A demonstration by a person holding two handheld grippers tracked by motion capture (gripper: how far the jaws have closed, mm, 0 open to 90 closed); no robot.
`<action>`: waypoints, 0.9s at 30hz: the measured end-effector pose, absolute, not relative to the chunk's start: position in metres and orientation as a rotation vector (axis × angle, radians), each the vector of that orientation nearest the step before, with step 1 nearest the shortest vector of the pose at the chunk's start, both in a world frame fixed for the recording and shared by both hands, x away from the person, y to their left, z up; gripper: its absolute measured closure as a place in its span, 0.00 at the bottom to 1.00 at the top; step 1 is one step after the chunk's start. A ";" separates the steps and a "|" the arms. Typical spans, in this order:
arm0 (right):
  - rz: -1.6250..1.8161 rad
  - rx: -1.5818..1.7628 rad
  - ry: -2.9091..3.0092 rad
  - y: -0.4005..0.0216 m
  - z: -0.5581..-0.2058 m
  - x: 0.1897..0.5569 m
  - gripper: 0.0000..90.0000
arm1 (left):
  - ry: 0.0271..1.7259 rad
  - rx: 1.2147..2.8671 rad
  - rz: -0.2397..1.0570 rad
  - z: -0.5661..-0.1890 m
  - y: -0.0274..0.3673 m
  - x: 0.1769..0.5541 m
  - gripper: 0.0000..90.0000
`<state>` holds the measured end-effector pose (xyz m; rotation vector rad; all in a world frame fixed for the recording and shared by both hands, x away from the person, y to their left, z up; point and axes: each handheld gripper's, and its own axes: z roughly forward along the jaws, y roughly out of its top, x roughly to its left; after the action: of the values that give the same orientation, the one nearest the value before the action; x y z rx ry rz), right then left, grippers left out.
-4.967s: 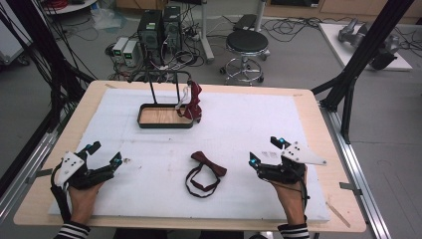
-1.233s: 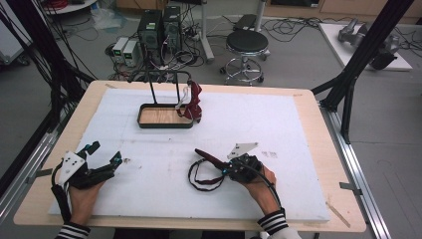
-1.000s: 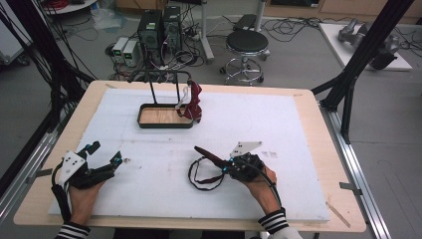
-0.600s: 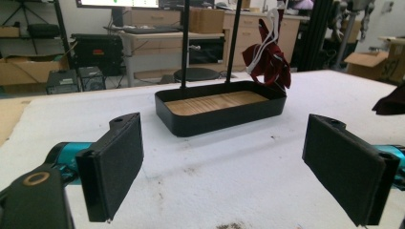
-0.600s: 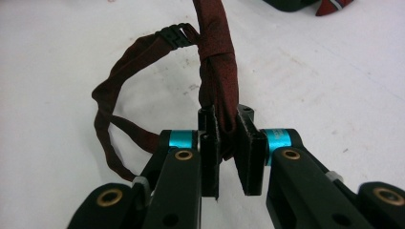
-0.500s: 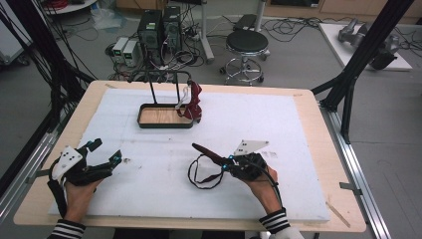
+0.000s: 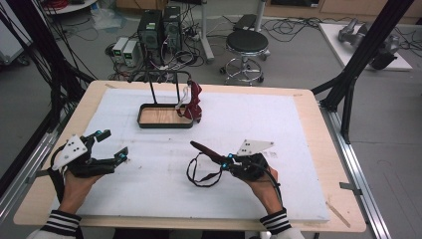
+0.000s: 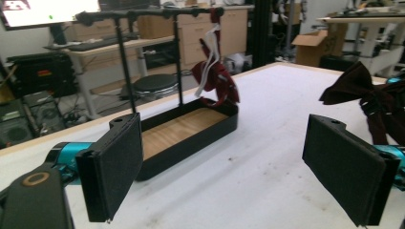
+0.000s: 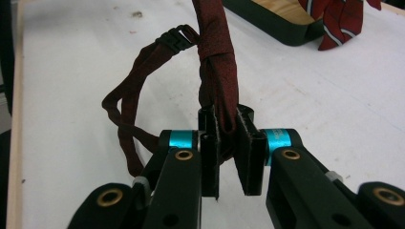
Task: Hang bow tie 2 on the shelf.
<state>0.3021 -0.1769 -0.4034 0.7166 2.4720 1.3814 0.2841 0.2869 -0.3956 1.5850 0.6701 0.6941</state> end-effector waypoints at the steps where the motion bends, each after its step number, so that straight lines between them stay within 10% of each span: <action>1: 1.384 0.715 2.471 -0.177 -0.403 0.302 0.91 | 0.657 1.593 0.687 -0.393 0.284 0.285 0.16; 27: 1.479 0.564 2.475 -0.165 -0.384 0.302 0.91 | 0.391 1.735 0.534 -0.352 0.223 0.301 0.16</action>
<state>0.3020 -0.1651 -0.3841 0.5638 2.4754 1.4792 0.3006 0.2227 -0.3522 1.7352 0.3912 0.5340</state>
